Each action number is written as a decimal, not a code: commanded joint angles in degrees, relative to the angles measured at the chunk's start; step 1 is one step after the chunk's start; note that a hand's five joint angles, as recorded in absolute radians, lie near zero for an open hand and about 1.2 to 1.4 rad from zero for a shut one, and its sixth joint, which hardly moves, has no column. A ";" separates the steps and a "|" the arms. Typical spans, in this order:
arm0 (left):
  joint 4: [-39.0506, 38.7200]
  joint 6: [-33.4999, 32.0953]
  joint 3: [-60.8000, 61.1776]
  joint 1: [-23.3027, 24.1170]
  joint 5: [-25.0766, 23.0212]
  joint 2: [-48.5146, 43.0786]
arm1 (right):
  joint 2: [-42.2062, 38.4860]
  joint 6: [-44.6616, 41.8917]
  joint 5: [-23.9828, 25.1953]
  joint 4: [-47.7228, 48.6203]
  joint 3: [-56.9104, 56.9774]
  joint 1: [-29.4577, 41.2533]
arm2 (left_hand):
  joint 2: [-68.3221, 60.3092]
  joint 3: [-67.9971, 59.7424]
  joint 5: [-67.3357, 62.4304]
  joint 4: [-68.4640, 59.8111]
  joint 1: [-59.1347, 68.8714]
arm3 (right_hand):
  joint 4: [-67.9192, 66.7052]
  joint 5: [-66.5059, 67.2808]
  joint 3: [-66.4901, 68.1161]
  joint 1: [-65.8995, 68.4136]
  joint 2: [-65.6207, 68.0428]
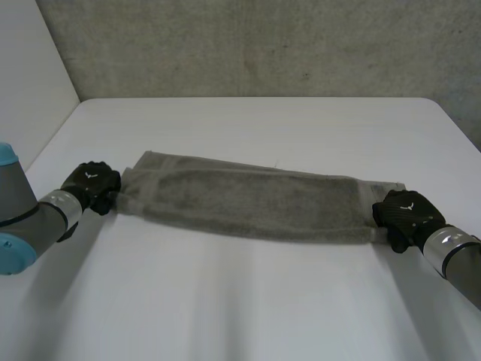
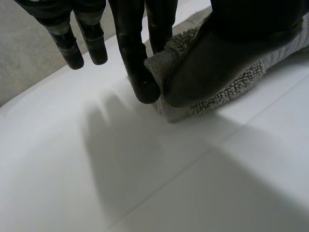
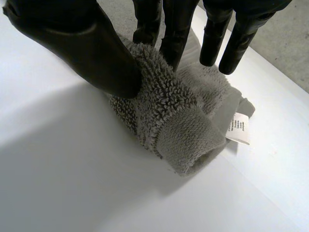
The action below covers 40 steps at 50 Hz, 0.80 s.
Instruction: Fold the towel.
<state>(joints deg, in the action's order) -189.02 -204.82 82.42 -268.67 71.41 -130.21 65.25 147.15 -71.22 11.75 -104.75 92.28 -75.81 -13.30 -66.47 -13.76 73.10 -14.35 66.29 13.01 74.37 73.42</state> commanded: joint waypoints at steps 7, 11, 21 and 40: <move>0.59 0.38 6.95 -1.76 -3.82 10.05 | 3.56 -4.41 -0.06 -1.99 -0.10 -0.96 | -4.19 3.30 -3.53 3.76 6.90 | 4.35 3.71 -3.01 5.63 6.58; 0.59 0.38 11.10 -3.26 -5.32 13.67 | 4.18 -7.32 0.56 -4.37 -0.10 -1.31 | -4.19 3.30 -3.53 3.76 6.90 | 4.35 3.71 -3.01 5.63 6.58; 0.76 0.12 23.05 -5.99 -10.24 20.44 | 5.15 -16.27 7.05 -14.81 1.65 -5.61 | -4.19 3.30 -3.53 3.76 6.90 | 4.35 3.71 -3.01 5.63 6.58; 0.59 -0.67 19.03 -7.92 -10.77 22.02 | 5.41 -16.21 12.33 -20.01 4.46 -8.78 | 46.92 3.30 47.59 3.76 -44.21 | 4.35 -66.29 -3.01 -64.37 -63.42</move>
<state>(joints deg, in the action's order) -188.43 -205.04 108.58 -276.46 60.12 -107.25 70.15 125.60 -59.23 -8.66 -101.48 83.29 -32.09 -13.30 -20.66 -13.76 32.03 -14.35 16.03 13.01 29.52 28.72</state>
